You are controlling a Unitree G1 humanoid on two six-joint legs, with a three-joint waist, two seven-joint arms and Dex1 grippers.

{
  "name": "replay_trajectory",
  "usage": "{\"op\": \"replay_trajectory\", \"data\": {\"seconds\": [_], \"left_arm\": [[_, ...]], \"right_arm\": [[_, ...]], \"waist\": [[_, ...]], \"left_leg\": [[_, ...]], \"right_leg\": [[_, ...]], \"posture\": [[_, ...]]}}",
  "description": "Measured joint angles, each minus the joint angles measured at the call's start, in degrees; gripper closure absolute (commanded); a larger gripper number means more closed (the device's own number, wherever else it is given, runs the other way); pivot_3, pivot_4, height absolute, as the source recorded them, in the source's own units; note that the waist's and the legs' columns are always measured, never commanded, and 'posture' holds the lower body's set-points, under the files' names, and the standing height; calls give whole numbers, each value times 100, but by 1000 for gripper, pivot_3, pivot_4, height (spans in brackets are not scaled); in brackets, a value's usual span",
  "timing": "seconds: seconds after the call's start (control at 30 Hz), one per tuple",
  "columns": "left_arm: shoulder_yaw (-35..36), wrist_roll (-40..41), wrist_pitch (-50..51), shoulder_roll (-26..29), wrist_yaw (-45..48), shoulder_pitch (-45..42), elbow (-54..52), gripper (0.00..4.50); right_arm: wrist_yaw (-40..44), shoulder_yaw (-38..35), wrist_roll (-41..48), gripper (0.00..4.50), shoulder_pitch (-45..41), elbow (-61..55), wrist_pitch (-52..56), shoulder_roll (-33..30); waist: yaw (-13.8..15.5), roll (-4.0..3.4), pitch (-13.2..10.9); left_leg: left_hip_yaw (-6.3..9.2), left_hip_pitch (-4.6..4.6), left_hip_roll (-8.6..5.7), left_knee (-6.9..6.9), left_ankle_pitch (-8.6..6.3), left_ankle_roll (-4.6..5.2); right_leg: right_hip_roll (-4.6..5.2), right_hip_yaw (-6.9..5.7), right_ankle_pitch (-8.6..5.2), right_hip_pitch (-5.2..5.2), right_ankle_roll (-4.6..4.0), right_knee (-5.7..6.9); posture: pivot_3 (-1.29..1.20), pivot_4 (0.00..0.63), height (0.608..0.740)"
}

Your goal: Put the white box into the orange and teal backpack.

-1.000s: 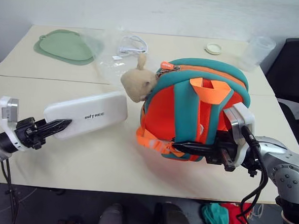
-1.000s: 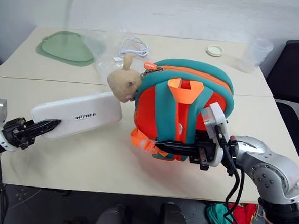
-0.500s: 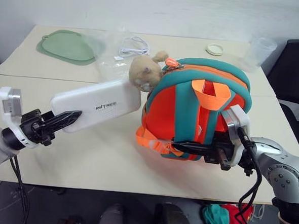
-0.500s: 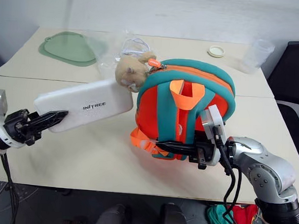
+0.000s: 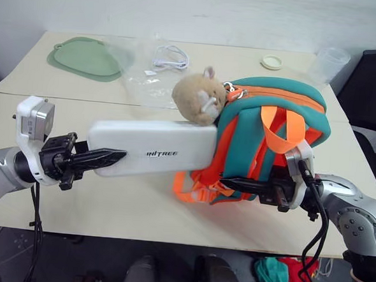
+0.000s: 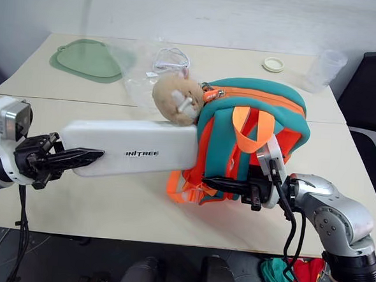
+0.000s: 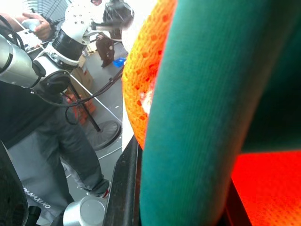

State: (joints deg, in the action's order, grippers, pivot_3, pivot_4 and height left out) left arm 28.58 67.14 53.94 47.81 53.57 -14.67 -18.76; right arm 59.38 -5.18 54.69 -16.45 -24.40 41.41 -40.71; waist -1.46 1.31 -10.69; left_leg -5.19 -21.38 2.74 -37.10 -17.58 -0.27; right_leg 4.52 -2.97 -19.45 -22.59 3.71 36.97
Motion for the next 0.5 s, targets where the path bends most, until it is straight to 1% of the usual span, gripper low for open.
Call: {"op": "replay_trajectory", "data": {"seconds": [0.1,0.27,0.5], "left_arm": [[-30,-131,-405,-297,-184,-345,210,3238],[-357,-949,-1247,-317,134,-356,494,3238],[-713,-1340,-1609,-271,635,-360,664,3238]], "right_arm": [[8,36,-20,4438,3,1,-5,0],[42,40,-54,4438,7,2,-4,0],[102,42,-143,4438,46,2,-6,0]], "waist": [[-13,1,-1],[-6,2,-1],[-5,2,-1]], "left_leg": [[-2,0,1,-4,8,-12],[-9,5,-1,-6,9,-15],[-9,5,1,-3,9,-14]], "right_leg": [[-6,0,1,0,2,3],[-8,4,1,1,3,4],[-7,5,2,1,3,2]], "posture": [[0,150,740],[0,150,740],[0,150,740]]}}
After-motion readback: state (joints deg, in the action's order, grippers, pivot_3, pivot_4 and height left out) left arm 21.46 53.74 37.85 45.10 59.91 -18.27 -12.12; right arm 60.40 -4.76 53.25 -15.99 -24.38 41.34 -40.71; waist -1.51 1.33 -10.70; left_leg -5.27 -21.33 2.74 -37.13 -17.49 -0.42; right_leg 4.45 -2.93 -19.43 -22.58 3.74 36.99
